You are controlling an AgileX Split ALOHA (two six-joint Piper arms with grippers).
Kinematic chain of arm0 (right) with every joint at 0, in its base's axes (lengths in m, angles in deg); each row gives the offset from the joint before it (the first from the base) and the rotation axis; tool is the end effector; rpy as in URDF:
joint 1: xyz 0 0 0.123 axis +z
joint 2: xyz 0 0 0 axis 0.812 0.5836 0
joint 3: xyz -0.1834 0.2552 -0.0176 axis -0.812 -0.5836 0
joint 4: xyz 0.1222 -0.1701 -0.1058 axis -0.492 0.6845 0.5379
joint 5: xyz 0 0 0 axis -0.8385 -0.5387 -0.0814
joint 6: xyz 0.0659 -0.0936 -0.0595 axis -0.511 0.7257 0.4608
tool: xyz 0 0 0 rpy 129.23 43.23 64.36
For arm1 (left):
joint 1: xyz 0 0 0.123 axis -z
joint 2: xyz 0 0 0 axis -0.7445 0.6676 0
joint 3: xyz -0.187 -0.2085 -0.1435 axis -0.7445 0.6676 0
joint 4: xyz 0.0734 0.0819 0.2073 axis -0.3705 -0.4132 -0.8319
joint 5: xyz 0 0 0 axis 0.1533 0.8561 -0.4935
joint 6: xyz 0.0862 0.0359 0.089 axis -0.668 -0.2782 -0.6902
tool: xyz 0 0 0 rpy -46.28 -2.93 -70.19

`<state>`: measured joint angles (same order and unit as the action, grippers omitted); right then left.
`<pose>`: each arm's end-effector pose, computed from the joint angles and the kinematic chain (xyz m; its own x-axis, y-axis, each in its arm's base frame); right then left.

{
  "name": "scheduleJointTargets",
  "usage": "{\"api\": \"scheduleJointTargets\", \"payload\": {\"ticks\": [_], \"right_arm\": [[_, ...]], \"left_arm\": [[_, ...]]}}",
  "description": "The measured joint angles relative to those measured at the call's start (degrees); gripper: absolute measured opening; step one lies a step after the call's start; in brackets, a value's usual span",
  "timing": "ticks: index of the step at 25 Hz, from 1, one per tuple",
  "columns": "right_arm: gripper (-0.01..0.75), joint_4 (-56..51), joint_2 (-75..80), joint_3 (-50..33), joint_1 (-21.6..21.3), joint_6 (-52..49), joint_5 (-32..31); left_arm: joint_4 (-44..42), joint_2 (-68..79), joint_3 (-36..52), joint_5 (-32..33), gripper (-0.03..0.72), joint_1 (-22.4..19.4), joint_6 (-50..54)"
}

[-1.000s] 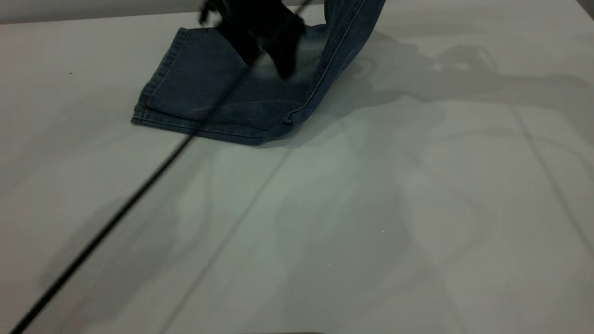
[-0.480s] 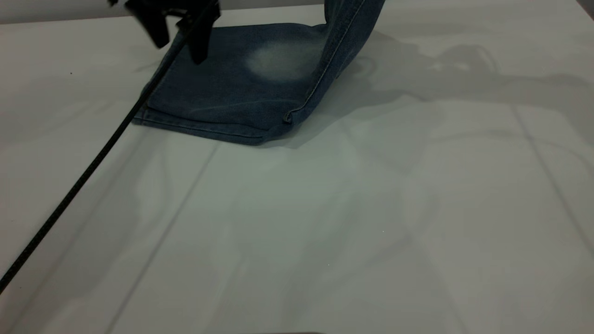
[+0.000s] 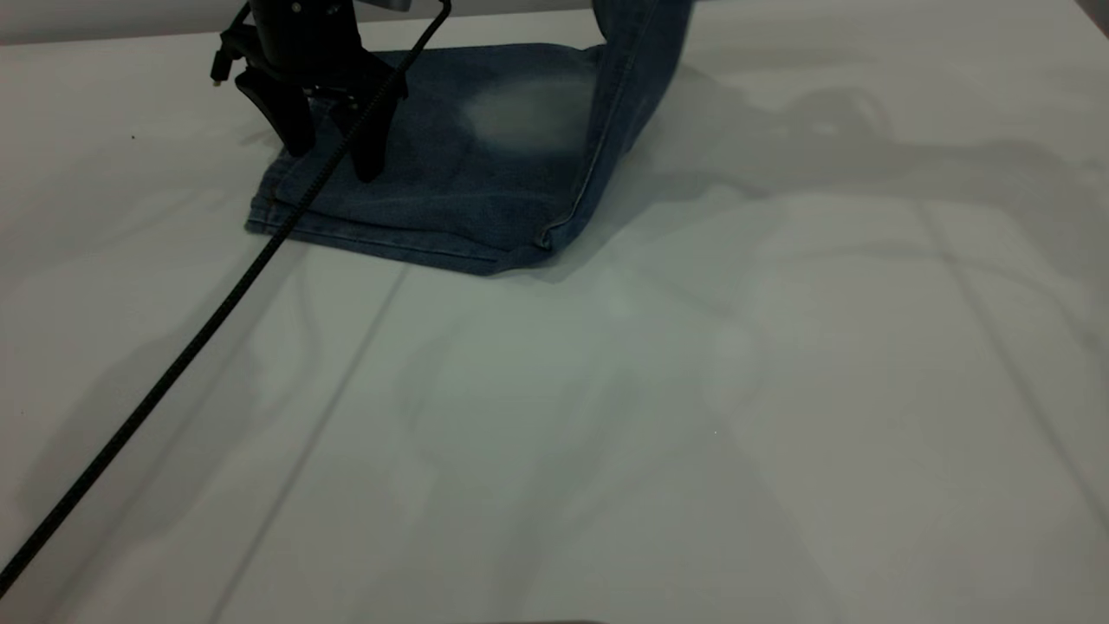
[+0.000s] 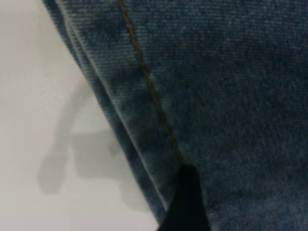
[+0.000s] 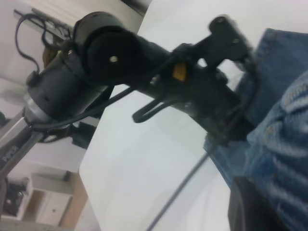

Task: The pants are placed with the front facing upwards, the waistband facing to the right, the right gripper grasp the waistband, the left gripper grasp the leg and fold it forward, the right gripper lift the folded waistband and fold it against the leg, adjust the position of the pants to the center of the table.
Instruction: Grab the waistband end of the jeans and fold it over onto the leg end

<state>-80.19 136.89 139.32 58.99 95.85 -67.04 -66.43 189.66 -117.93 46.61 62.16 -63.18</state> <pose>0.4685 0.1524 0.2160 -0.8214 0.0908 -0.5630 -0.4843 0.4102 0.7727 0.5337 -0.1256 0.0503 -0.8801 0.4611 -0.1129 0.4536 0.8870 0.0870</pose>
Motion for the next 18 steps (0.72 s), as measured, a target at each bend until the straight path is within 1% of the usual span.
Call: {"api": "scheduleJointTargets", "payload": {"ticks": [4,8,12,18], "right_arm": [[0.074,-0.18,0.0,3.78,4.87,-1.61,4.18],[0.074,-0.34,0.0,4.57,8.92,-1.78,9.46],[0.074,-0.51,0.69,4.57,10.44,-1.83,13.37],[0.074,-2.08,4.89,4.79,12.19,-0.2,15.85]], "left_arm": [[0.0,0.11,-0.8,0.0,0.572,0.0,0.0],[-0.01,1.0,-4.77,0.0,0.572,0.0,-0.06],[-1.41,0.11,-11.44,0.0,0.572,0.0,-0.06],[-2.7,-6.25,-18.68,0.0,0.572,0.0,-0.06]]}}
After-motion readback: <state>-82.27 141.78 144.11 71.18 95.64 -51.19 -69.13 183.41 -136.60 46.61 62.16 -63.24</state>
